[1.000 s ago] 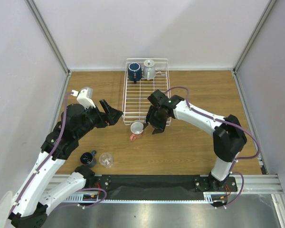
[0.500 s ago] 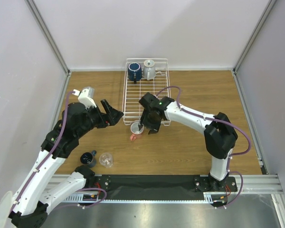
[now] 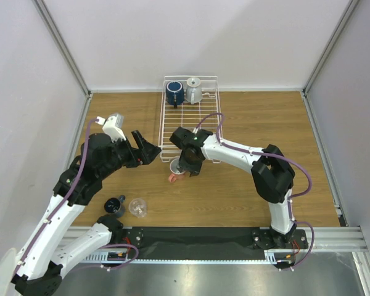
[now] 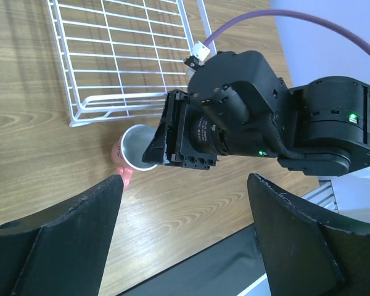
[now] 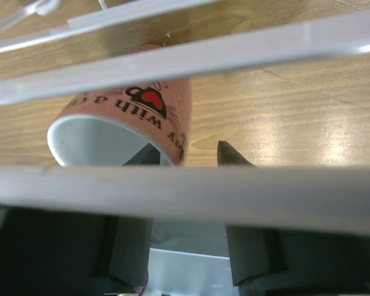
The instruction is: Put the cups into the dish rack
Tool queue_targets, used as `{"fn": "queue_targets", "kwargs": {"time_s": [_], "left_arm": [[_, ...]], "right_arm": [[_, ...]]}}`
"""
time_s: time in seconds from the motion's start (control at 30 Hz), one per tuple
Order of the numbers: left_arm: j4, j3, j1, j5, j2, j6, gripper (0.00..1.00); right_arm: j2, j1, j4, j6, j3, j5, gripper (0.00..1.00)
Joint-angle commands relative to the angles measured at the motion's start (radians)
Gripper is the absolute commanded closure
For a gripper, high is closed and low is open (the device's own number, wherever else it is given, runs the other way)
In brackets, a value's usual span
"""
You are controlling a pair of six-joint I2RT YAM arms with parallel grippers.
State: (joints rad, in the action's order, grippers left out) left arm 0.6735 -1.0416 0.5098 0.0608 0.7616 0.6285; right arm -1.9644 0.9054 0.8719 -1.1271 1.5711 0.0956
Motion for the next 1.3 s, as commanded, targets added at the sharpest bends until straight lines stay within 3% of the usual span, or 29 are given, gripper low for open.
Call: {"fn": "queue_targets", "kwargs": {"time_s": [0.0,0.03,0.13,0.67,0.9,1.07,1.27], "left_arm": [[0.018,-0.031,-0.01,0.022,-0.019,-0.01,0.12],[0.021,-0.029,-0.01,0.027,-0.027,-0.01,0.12],[0.046,-0.04,-0.01,0.04,-0.027,-0.023,0.12],[0.04,-0.054,-0.01,0.106,-0.019,0.023,0.13],[-0.009,-0.003,-0.011,0.142,-0.042,0.082,0.14],[-0.089,0.064,-0.011,0.235,-0.018,0.157,0.16],[-0.169,0.083,-0.008,0.289,0.03,0.157,0.14]], "right_arm": [[-0.039,0.013,0.053,-0.02,0.055,0.099,0.55],[-0.051,0.016,0.053,-0.017,0.059,0.119,0.63],[-0.068,0.026,0.064,-0.026,0.07,0.128,0.64],[0.124,0.092,0.105,-0.031,-0.068,0.148,1.0],[0.289,0.131,0.001,0.038,-0.218,0.063,1.0],[0.6,0.13,-0.244,0.076,-0.442,-0.01,1.0],[0.858,0.102,-0.295,0.133,-0.574,0.006,1.0]]}}
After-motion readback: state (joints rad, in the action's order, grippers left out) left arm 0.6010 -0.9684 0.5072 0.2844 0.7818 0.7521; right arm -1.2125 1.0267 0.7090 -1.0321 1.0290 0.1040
